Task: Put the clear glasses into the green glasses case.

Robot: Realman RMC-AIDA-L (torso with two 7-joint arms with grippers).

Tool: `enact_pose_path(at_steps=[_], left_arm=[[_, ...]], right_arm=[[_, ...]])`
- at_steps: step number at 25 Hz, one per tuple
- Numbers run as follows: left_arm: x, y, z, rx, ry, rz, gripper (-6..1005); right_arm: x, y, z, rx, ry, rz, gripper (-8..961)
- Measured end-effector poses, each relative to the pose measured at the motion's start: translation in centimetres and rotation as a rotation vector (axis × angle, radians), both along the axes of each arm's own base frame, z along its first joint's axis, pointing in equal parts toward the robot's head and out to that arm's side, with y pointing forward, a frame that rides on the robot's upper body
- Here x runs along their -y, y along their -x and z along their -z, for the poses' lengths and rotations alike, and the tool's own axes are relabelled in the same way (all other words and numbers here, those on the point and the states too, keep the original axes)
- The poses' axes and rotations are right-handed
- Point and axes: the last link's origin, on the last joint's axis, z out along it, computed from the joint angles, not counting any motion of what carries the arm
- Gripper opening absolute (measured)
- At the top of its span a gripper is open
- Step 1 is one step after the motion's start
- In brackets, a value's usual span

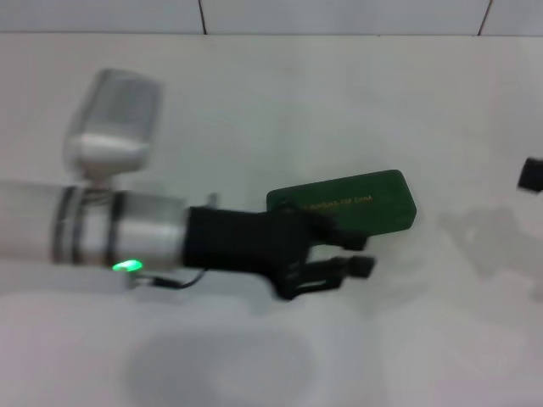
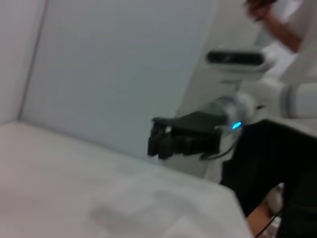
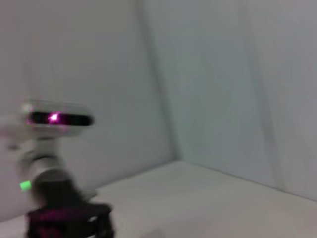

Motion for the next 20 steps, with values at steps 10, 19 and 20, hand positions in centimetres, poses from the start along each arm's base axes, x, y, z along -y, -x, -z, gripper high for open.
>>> enact_pose_path(at_steps=[10,19,20], left_arm=[[2.3,3.7,-4.9,0.048,0.052,0.004,630],[2.4,4.4,-5.8,0.07,-0.013,0.004,812],[2.4,4.5,-5.9,0.069,-0.017,0.003,833]], right_arm=[[1.2,3.7,4.0,-0.012,0.233,-0.234,240],[0.3,6.0,8.1,0.042,0.32,-0.281,516],[0.3,6.1,8.3,0.043,0.323,-0.287,558]])
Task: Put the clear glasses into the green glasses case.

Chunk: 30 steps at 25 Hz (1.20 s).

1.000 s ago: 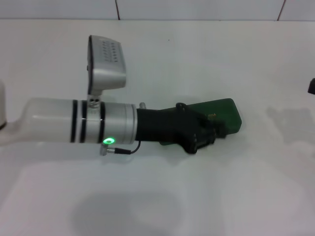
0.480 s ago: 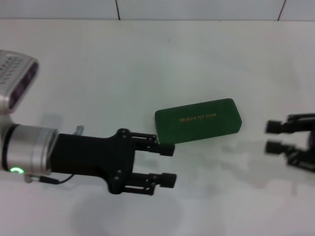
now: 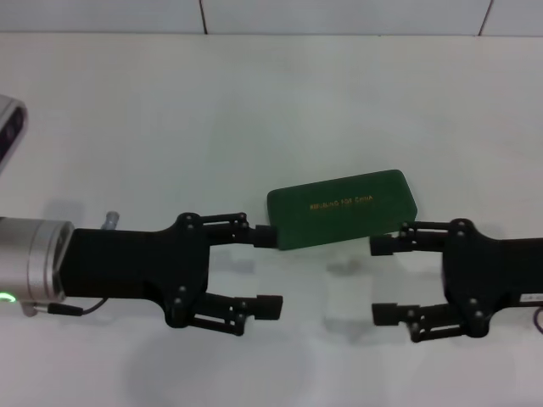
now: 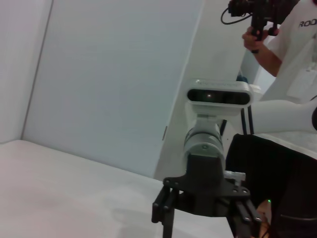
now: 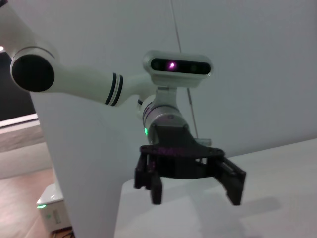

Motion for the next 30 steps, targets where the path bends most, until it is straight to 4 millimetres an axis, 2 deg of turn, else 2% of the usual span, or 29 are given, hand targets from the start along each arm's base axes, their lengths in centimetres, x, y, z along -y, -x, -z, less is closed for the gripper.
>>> enact_pose_path(at_steps=[8,30], left_arm=[[0.1,0.4,-0.2,-0.009,-0.004,-0.007,878],[0.5,1.2,-0.5,-0.033,0.011,-0.027,878]], right_arm=[[-0.1,0.9,0.6,-0.01,0.022,-0.035,853],[-0.4,1.1,0.6,-0.029,0.005,-0.027,860]])
